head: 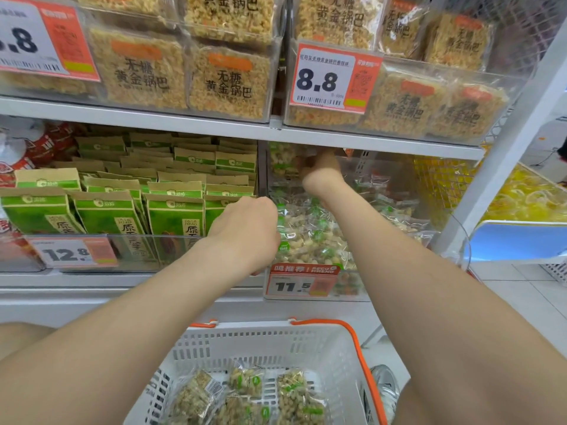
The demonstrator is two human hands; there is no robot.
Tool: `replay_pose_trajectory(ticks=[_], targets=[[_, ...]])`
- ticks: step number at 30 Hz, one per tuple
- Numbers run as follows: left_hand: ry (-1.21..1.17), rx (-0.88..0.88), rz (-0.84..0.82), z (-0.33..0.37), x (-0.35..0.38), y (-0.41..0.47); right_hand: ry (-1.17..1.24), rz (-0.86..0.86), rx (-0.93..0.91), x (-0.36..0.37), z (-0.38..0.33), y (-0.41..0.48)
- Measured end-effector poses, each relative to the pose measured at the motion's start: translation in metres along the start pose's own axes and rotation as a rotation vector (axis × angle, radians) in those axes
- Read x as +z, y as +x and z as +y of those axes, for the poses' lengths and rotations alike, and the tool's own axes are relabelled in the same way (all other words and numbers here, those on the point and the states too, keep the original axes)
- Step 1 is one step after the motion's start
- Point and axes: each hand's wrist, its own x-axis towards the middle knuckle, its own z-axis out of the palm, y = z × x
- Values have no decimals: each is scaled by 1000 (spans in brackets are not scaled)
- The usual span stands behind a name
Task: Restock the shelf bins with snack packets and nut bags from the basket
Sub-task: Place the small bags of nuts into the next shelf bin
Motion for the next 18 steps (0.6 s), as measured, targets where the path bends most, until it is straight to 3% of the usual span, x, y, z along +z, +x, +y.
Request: replay_pose_trajectory(ticks=[11,18], targets=[[125,-1,-14,-2,6,0,-504,143,-57,10,-3,10],[132,12,-31,-2,3,0,-500,-41,-101,16,3,-2]])
